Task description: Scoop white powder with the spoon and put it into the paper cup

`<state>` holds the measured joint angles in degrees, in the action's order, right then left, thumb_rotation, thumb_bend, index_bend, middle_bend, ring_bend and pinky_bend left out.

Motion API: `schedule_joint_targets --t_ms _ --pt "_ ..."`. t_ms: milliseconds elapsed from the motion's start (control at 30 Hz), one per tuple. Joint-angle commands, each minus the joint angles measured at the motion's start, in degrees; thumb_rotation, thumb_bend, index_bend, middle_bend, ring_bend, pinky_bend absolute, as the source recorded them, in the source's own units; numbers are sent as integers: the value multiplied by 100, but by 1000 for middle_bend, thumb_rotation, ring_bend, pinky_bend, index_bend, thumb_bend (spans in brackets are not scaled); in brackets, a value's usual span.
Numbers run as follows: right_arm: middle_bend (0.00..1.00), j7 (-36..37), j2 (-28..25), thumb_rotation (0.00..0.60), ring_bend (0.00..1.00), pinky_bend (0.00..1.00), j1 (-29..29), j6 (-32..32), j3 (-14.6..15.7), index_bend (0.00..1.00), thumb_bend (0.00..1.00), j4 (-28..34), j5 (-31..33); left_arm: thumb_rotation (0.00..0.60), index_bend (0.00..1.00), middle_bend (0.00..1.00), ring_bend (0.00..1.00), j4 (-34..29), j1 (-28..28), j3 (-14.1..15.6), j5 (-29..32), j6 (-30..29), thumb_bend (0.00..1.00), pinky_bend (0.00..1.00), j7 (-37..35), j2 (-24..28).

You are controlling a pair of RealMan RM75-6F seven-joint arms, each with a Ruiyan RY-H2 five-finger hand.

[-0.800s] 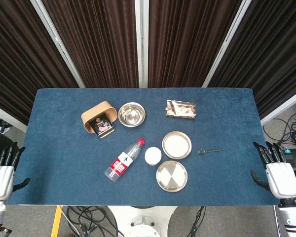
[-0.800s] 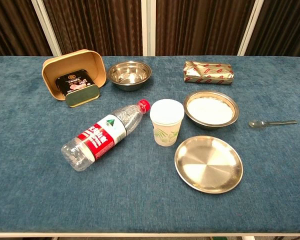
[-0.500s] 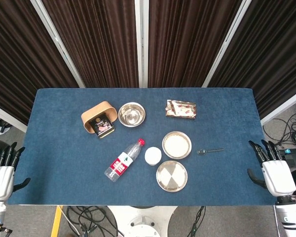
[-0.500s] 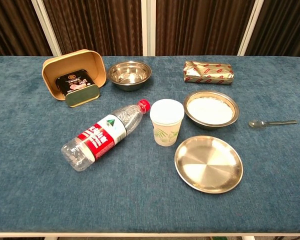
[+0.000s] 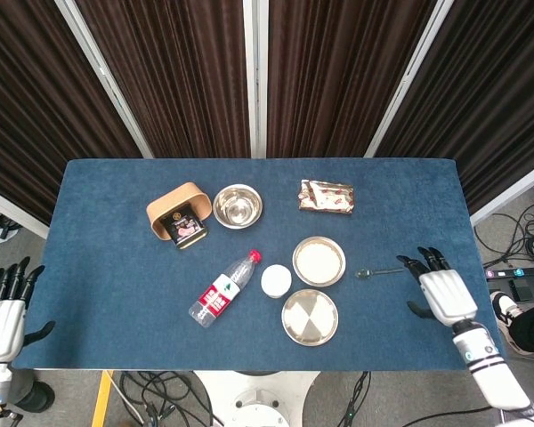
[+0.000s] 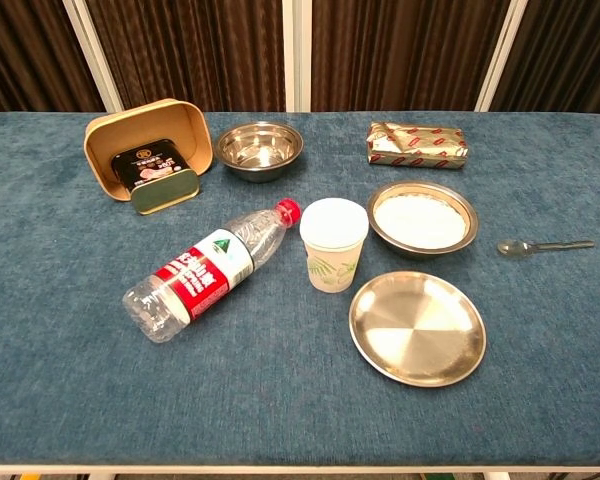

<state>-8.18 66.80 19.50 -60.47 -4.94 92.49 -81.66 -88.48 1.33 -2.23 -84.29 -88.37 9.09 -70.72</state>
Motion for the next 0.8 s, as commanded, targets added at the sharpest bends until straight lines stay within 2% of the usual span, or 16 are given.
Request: schedule_joint_targets --t_ms 33,300,400,800 --pt "311 -270 429 600 23 2 516 595 -182 231 147 -490 335 600 185 125 61 1 -1 6 2 11 145 3 -4 1" --pt "328 -394 1162 600 55 35 1000 1240 -230 344 157 -1549 792 600 185 125 61 8 -58 26 22 -32 145 3 -41 1" --pt "344 -434 1418 600 75 36 1104 1292 -199 387 202 -1951 801 600 185 124 61 -16 -48 24 34 -2 145 3 -25 21" --pt "407 -289 1952 600 113 36 1332 1496 -125 424 231 -2810 897 600 185 124 61 -59 -28 1 57 29 145 3 17 30"
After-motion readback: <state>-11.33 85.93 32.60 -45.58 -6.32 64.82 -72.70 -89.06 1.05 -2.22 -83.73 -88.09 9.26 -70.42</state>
